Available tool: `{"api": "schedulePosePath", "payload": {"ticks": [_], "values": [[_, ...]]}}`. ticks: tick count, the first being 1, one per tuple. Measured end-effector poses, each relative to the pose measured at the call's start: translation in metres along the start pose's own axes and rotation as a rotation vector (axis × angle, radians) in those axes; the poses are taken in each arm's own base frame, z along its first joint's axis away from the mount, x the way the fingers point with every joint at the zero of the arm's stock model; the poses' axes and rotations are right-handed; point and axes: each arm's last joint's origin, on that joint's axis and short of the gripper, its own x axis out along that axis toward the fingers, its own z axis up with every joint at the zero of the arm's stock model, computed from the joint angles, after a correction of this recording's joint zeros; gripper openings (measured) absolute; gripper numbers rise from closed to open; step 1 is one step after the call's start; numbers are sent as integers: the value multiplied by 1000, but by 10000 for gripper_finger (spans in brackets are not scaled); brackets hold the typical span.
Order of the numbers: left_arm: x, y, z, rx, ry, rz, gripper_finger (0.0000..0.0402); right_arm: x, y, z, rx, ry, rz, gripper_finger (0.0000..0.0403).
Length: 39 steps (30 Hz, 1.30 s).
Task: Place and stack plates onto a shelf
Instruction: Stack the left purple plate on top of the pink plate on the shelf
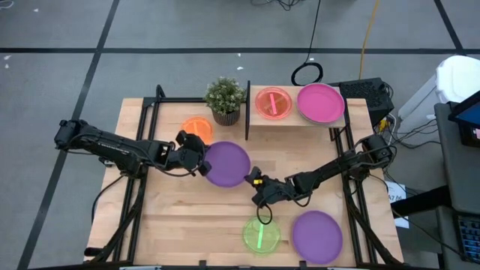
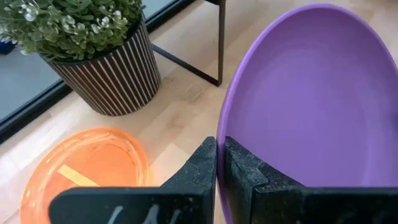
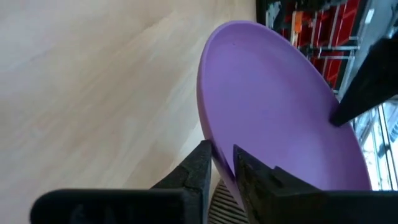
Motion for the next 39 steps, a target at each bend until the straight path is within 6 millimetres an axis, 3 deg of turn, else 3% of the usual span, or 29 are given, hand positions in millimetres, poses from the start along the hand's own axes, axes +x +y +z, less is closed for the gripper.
{"api": "schedulePosePath", "payload": {"ticks": [16, 24, 30, 39], "values": [[0, -4, 3, -25, 2, -89, 25, -2, 2, 4, -62, -50, 21, 57], [0, -4, 3, -31, 3, -89, 26, -2, 2, 4, -57, -47, 20, 10], [-1, -5, 4, -11, -6, -96, 30, -2, 2, 4, -34, -46, 19, 6], [-1, -7, 7, 8, -35, -108, 135, -1, -1, 4, 10, -52, -2, 2]]}}
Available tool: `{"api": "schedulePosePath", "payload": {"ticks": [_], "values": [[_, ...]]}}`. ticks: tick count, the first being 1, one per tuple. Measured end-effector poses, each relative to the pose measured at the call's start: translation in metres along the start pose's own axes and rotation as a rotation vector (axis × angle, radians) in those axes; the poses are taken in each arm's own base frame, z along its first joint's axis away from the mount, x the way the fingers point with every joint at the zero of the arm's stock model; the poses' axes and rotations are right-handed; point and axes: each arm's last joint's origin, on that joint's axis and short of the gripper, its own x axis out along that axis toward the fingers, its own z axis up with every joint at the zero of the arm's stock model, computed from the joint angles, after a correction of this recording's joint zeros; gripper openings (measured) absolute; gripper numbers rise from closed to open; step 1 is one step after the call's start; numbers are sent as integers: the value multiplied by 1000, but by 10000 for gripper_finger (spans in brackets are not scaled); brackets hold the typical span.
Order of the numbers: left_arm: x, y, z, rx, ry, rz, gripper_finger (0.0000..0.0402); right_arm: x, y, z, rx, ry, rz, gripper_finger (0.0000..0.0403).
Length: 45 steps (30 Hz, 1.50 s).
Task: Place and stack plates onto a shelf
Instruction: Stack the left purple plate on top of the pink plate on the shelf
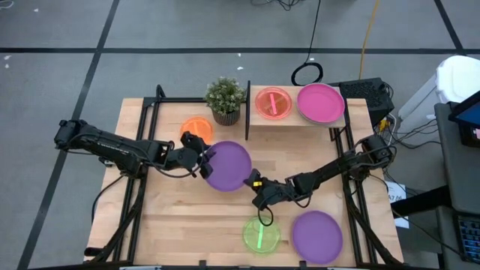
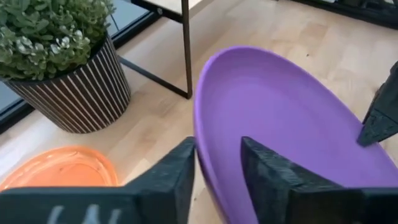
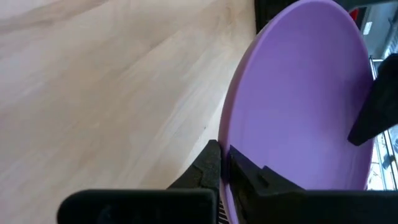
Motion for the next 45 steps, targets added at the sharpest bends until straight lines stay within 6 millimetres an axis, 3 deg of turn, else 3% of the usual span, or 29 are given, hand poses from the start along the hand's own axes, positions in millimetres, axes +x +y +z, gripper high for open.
{"api": "schedulePosePath", "payload": {"ticks": [19, 39, 45], "values": [[-12, -12, -2, 33, -135, 128, 268, 12, -10, -13, 144, -124, 49, 0], [-18, -21, 8, 7, -276, 156, 271, 12, -8, -11, 186, -163, 91, 1], [-18, -21, 10, 47, -293, 166, 271, 7, -7, -13, 152, -37, 55, 1]]}}
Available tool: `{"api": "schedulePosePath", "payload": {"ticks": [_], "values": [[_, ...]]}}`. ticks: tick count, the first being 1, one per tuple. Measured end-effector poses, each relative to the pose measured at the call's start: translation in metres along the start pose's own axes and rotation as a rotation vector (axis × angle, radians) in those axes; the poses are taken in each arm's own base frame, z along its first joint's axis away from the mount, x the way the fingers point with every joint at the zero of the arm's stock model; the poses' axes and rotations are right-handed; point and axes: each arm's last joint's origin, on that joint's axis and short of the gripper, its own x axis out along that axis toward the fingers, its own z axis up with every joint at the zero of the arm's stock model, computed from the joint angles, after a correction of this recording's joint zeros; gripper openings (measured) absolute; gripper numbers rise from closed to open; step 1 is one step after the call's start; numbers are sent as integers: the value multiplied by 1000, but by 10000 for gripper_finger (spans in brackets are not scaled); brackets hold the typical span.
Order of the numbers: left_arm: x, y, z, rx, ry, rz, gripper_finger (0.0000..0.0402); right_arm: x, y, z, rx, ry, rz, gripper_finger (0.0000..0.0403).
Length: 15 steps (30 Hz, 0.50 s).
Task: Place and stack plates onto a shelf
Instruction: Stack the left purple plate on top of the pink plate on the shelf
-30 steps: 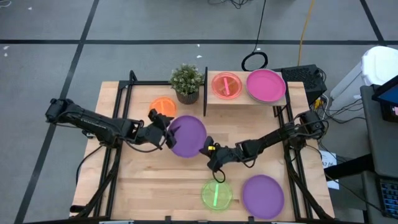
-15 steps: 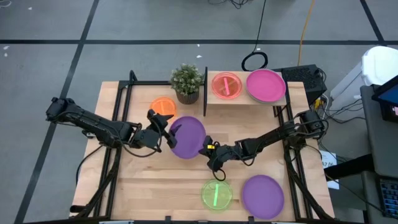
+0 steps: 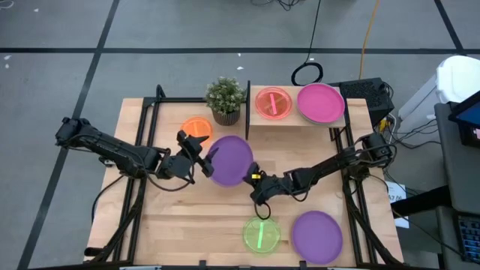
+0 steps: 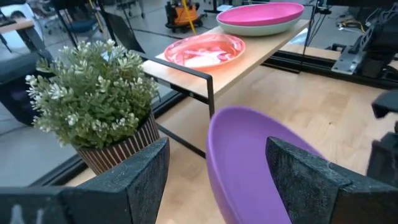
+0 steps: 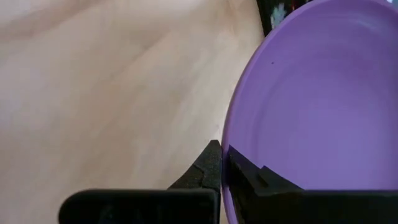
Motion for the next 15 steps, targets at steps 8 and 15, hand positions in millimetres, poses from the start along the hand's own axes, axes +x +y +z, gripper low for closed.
{"api": "schedulePosePath", "payload": {"ticks": [8, 15], "values": [[-4, 2, 3, 30, -21, 17, 271, -30, -16, 1, 42, 56, -17, 1], [-25, 5, 21, -52, -115, -54, 271, -61, -25, -11, 138, 149, 55, 1]]}}
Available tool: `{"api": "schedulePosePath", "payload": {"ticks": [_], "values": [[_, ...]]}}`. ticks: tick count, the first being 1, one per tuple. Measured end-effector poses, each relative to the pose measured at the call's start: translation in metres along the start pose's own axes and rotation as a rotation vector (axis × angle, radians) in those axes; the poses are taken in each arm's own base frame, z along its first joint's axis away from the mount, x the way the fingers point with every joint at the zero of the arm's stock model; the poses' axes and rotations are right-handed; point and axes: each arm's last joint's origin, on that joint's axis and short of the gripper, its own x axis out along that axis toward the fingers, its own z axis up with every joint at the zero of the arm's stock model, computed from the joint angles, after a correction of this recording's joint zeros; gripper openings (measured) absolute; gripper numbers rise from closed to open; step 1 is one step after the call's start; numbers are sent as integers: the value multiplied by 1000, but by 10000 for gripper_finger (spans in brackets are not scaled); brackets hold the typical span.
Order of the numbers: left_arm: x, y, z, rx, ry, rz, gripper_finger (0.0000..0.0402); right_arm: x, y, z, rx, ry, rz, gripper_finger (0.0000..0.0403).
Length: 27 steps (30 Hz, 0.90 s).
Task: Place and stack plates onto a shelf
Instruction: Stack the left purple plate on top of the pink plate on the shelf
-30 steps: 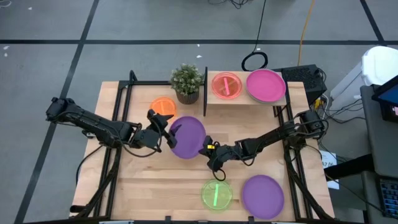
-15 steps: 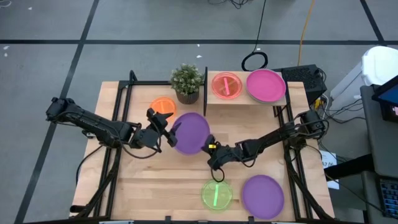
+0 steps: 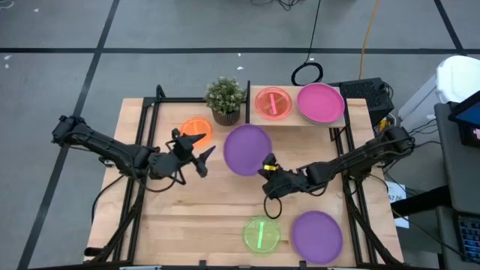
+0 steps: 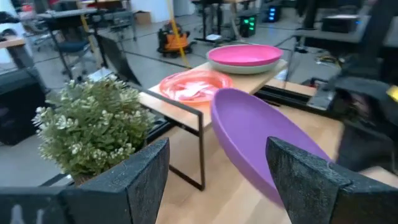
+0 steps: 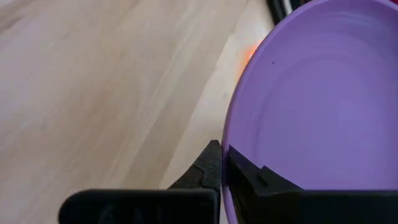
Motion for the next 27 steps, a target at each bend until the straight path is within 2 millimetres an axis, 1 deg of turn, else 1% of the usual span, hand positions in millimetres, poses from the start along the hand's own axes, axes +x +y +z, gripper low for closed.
{"api": "schedulePosePath", "payload": {"ticks": [2, 5, 9, 13, 17, 21, 27], "values": [[-5, -2, 2, 7, -8, -30, 271, -7, -3, -4, 36, 30, 0, 1], [-8, -4, 1, 41, -10, -49, 271, -18, -8, -11, 59, 72, -12, 1], [-8, -4, 1, 55, -9, -49, 271, -34, -19, -17, 117, 67, -37, 1], [-8, -4, 0, 64, 1, -48, 271, -54, -30, -22, 140, 62, -44, 1], [-9, -4, -2, 54, 10, -51, 271, -74, -48, -27, 194, 103, -85, 0], [-8, -5, -3, 44, 15, -52, 271, -91, -68, -30, 235, 128, -78, 0], [-8, -5, -3, 39, 14, -51, 271, -112, -100, -38, 281, 214, -49, 0]]}}
